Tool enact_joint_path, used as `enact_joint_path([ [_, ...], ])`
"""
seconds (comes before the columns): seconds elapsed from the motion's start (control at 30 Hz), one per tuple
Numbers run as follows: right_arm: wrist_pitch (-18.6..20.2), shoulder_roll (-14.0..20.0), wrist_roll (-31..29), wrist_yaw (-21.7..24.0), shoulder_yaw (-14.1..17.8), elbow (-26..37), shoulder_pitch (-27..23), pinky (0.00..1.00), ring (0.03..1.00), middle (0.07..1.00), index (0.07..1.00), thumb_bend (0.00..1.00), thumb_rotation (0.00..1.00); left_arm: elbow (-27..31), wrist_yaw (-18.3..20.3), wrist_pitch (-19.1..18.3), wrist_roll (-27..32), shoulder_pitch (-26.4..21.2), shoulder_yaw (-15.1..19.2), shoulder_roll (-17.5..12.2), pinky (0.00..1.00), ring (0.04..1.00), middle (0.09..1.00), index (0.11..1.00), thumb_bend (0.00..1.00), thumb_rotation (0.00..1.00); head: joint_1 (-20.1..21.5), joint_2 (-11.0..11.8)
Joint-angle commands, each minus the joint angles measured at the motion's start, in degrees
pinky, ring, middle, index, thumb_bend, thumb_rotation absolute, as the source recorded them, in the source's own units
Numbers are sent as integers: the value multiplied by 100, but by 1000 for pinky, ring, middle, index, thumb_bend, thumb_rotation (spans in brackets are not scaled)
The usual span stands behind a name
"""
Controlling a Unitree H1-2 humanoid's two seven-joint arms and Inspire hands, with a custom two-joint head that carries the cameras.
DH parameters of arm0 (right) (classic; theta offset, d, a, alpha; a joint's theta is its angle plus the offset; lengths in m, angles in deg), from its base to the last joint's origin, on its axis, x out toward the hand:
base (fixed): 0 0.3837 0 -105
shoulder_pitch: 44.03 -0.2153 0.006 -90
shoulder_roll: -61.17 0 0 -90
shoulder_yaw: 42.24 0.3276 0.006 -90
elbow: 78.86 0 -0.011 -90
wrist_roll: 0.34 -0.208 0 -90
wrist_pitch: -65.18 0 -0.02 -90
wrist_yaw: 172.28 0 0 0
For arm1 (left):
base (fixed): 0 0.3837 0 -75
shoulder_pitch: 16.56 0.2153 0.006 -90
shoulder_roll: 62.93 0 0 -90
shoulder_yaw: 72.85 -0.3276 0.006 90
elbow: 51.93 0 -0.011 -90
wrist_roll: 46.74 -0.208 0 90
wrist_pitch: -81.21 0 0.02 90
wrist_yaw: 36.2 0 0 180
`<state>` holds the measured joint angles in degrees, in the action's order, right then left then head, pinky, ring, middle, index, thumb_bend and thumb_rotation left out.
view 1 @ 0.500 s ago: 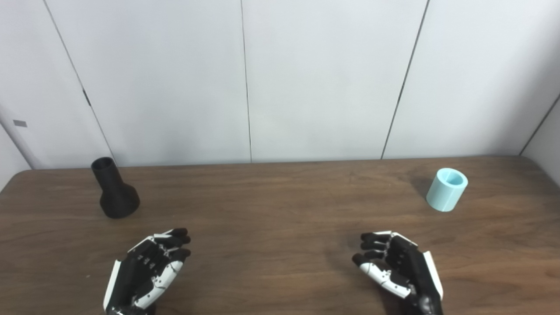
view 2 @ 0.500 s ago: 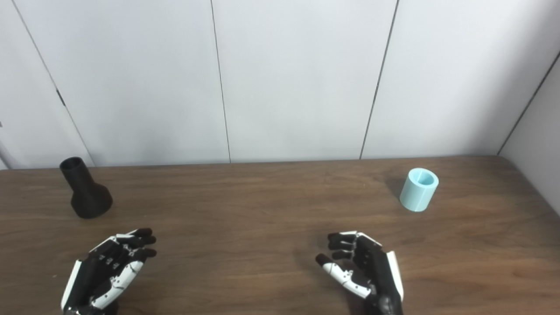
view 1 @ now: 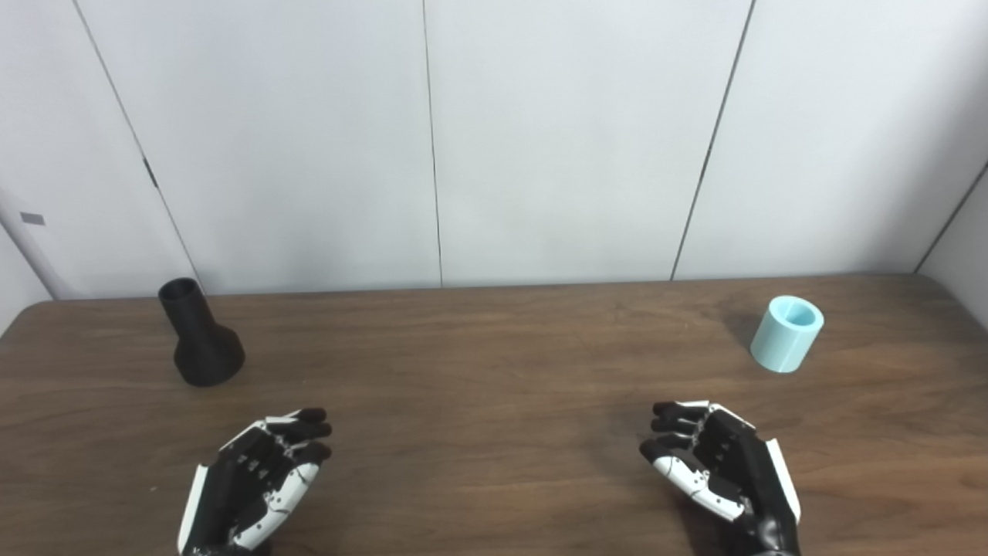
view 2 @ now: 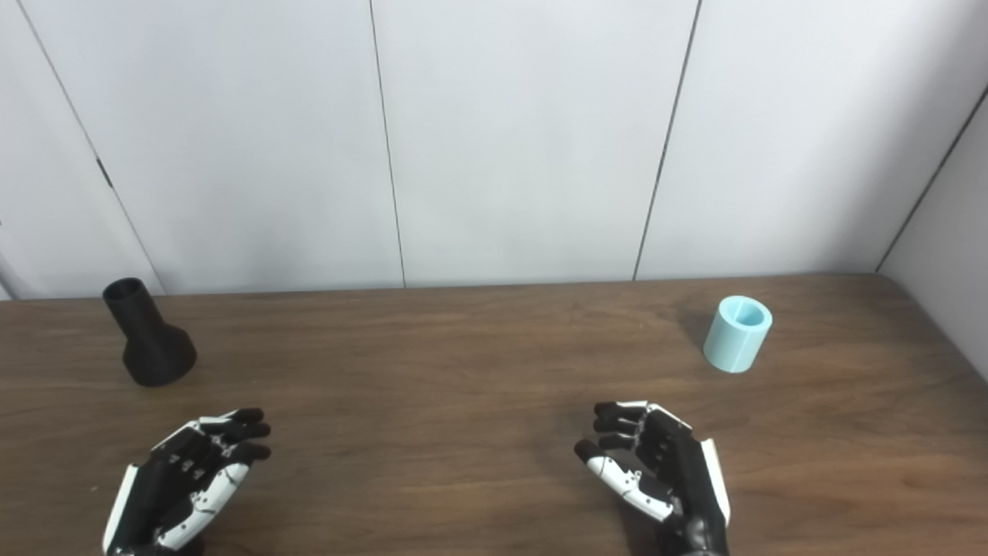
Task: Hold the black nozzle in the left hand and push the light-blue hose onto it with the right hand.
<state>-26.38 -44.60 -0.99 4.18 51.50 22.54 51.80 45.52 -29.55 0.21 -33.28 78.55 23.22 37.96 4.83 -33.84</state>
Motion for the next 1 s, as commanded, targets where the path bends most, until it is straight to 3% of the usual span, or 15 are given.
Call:
enact_joint_path([
  [0.0,-85,11,-22,2,8,54,-125,541,616,636,494,485,149,-48,-71,105,-82,161,-3,72,555,640,660,499,482,80,3,-2],
  [0.37,-217,52,36,-1,3,-21,-127,535,606,630,493,484,148,9,-148,111,-143,191,24,130,556,642,659,499,483,81,-70,2],
  [0.57,-197,82,31,8,21,28,-103,531,605,629,493,484,148,115,-728,162,-637,177,297,335,505,562,589,497,498,80,-148,-10],
  [0.77,-146,115,-28,19,68,46,-90,538,609,627,494,485,149,156,-1009,119,-805,142,441,387,486,565,625,499,511,80,-283,16],
  [0.83,-165,134,-59,33,84,28,-94,539,609,627,493,484,148,192,-1078,103,-858,119,472,385,533,598,660,663,669,186,-354,22],
  [0.9,-220,164,-65,39,99,-17,-101,538,608,625,493,484,148,251,-1220,79,-954,65,554,375,602,647,698,729,733,240,-439,37],
  [0.97,-253,197,-105,53,125,-52,-102,537,607,625,493,484,147,275,-1341,145,-1048,14,662,325,625,666,718,752,735,253,-557,44],
])
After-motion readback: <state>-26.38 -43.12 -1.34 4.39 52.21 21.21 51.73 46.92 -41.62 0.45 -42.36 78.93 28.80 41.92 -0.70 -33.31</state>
